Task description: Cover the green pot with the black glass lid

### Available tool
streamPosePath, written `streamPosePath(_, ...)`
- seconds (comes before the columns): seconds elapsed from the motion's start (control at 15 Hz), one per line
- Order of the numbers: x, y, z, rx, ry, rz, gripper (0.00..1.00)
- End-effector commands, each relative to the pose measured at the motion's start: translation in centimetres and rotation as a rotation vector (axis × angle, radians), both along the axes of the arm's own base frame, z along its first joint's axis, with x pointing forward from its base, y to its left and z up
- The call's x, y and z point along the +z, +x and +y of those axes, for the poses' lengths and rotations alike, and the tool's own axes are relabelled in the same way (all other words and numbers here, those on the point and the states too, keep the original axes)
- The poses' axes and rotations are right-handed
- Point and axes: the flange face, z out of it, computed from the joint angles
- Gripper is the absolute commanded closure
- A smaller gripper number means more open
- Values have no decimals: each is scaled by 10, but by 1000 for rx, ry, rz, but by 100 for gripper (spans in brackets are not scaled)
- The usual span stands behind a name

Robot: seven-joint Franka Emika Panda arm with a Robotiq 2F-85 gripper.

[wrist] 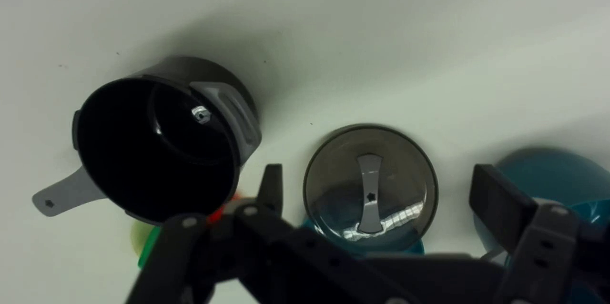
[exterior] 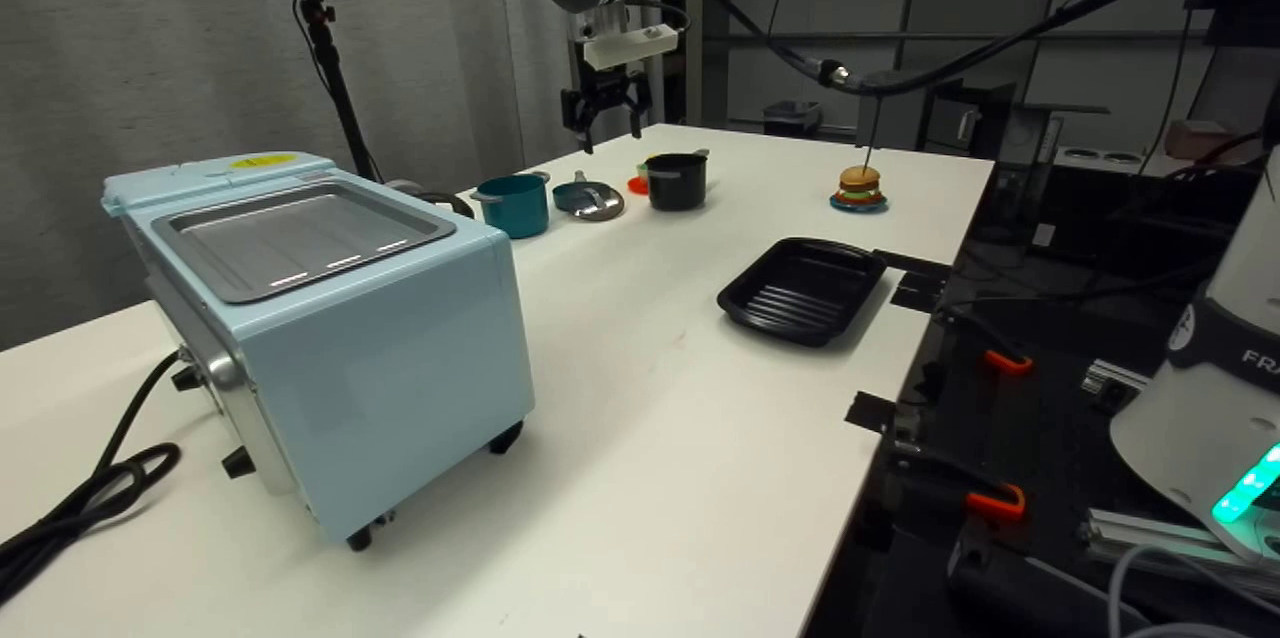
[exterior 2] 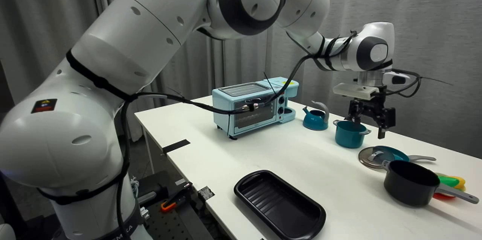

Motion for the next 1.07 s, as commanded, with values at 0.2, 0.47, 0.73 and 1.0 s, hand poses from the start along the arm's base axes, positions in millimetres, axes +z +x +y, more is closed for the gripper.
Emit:
streamPosePath(0.2, -21, 33, -8, 35, -45, -34, 0)
streamPosePath(0.47, -37, 43, -7, 39, -57, -40, 0)
streamPosePath(0.73, -58, 47, -9, 35, -48, -28, 0)
streamPosePath(1.0, -69, 50, -12, 25, -45, -22, 0)
